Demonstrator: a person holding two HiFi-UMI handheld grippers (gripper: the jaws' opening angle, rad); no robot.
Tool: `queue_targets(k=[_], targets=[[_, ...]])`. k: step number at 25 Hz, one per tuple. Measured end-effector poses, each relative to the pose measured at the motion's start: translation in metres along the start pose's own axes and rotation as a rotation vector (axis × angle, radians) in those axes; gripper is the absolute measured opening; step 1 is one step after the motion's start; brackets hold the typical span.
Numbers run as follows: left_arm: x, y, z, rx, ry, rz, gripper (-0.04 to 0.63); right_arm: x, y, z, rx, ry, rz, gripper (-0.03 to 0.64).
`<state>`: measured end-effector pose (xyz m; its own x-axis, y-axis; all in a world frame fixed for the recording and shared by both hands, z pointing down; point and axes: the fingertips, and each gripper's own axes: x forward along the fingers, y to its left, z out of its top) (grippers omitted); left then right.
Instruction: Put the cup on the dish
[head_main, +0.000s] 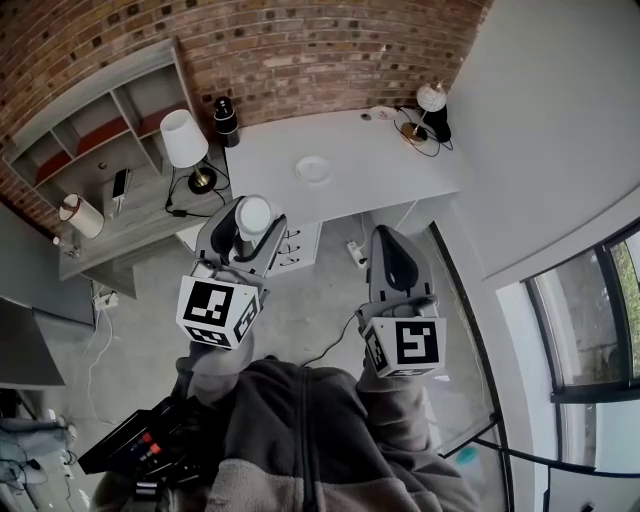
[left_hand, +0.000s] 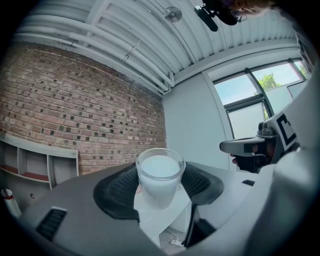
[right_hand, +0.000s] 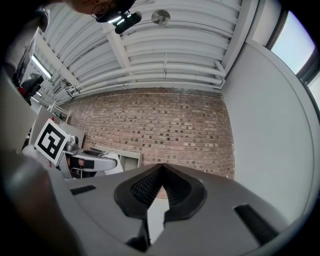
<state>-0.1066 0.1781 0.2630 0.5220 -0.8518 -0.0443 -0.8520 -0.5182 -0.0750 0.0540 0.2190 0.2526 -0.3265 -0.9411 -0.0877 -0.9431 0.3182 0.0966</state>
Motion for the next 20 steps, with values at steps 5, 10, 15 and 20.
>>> queue_targets(k=[5, 10, 15, 20], targets=[[0.016, -0.023, -0.018, 0.019, 0.010, 0.021, 0.268, -0.008, -0.023, -0.027, 0.012, 0.001, 0.039, -0.002], [0.026, -0.034, -0.033, 0.029, 0.032, 0.031, 0.268, -0.011, -0.037, -0.049, 0.033, 0.011, 0.058, 0.000], [0.034, -0.036, -0.034, 0.029, 0.049, 0.033, 0.268, -0.010, -0.044, -0.052, 0.045, 0.029, 0.060, -0.001], [0.027, -0.045, -0.023, 0.029, 0.041, 0.019, 0.268, -0.021, -0.044, -0.045, 0.039, 0.041, 0.052, -0.002]])
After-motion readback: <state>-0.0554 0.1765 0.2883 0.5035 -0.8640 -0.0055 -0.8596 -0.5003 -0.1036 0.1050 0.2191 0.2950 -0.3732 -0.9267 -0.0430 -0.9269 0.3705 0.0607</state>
